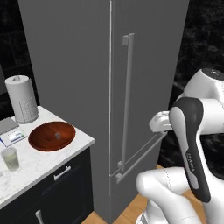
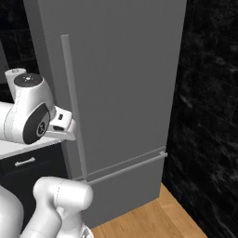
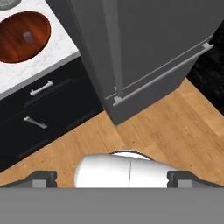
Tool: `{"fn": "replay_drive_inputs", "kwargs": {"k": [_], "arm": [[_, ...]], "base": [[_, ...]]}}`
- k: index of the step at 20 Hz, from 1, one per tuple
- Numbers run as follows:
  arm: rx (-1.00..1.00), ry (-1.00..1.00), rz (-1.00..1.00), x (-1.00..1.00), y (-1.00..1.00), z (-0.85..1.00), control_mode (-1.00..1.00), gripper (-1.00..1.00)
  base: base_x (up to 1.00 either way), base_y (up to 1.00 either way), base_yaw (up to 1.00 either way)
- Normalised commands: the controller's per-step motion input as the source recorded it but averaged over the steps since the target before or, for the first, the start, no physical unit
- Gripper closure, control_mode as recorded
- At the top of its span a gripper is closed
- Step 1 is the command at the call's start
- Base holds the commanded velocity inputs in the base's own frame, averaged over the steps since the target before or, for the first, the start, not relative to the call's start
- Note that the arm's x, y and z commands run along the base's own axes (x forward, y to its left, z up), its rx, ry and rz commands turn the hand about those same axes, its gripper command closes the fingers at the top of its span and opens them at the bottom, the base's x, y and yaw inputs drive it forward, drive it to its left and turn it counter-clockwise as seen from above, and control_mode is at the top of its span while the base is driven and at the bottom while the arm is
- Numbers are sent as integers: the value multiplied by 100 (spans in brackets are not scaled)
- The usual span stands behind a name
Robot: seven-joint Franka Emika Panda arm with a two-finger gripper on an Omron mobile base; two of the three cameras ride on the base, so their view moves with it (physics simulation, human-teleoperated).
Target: Grab a lemon wedge from the fridge and one ice cube from the ice bowl, and put them in the glass of lemonade.
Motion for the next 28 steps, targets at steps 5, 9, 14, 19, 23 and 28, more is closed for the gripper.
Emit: {"fn": "replay_drive_inputs", "kwargs": {"k": [5, 9, 14, 19, 23, 28], "arm": [[0, -24, -3, -1, 16, 9, -100, -100], [0, -31, 0, -2, 0, 22, -100, -100], [0, -4, 3, 49, 0, 74, -100, -100], [4, -2, 12, 84, 0, 55, -100, -100], [5, -10, 7, 70, 0, -6, -100, -100], [0, 10, 12, 98, 27, -22, -100, -100]], "base": [[0, 0, 0], [0, 0, 0], [0, 0, 0], [0, 0, 0], [0, 0, 0], [0, 0, 0]]}}
